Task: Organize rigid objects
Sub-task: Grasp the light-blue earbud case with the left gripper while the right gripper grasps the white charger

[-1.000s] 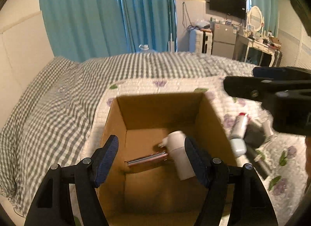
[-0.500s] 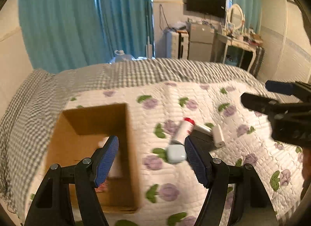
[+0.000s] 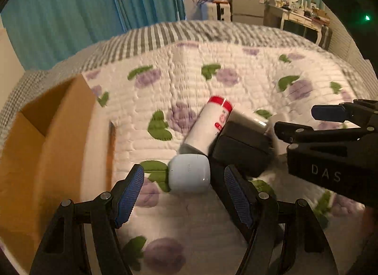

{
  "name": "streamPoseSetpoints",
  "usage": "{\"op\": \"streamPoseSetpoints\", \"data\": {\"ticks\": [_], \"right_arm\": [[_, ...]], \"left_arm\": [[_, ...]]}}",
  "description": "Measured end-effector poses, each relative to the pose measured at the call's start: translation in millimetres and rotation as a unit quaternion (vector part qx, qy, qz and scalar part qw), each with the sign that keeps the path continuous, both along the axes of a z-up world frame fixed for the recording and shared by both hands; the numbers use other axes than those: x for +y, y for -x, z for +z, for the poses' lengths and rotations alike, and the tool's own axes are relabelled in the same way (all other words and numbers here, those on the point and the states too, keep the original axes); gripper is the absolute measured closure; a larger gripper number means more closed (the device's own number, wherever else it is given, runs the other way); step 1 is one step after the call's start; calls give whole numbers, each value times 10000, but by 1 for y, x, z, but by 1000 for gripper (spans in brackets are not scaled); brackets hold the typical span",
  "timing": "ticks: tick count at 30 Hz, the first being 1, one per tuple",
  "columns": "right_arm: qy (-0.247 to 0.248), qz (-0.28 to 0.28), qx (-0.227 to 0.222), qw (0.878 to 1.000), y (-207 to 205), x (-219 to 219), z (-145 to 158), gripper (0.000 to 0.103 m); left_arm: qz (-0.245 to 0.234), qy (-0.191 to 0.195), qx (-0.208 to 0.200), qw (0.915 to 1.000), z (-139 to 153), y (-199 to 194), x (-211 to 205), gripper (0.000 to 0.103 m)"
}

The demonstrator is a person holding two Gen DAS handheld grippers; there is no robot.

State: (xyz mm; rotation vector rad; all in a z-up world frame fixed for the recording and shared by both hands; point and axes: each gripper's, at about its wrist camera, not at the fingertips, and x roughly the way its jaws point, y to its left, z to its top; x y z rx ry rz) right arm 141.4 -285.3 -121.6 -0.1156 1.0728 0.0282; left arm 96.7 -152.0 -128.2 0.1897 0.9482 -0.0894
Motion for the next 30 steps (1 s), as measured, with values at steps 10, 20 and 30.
{"op": "streamPoseSetpoints", "data": {"ticks": [10, 20, 30], "right_arm": [[-173, -66, 552, 9983, -22, -6, -31, 44], [-844, -362, 809, 9925, -28, -27, -40, 39], [-891, -365, 816, 9920, -23, -29, -37, 42]], "left_arm": [[35, -99, 292, 9995, -41, -20, 6, 29], [-208, 107, 539, 9983, -42, -19, 7, 55], [-307, 40, 532, 9981, -38, -8, 10, 55]]}}
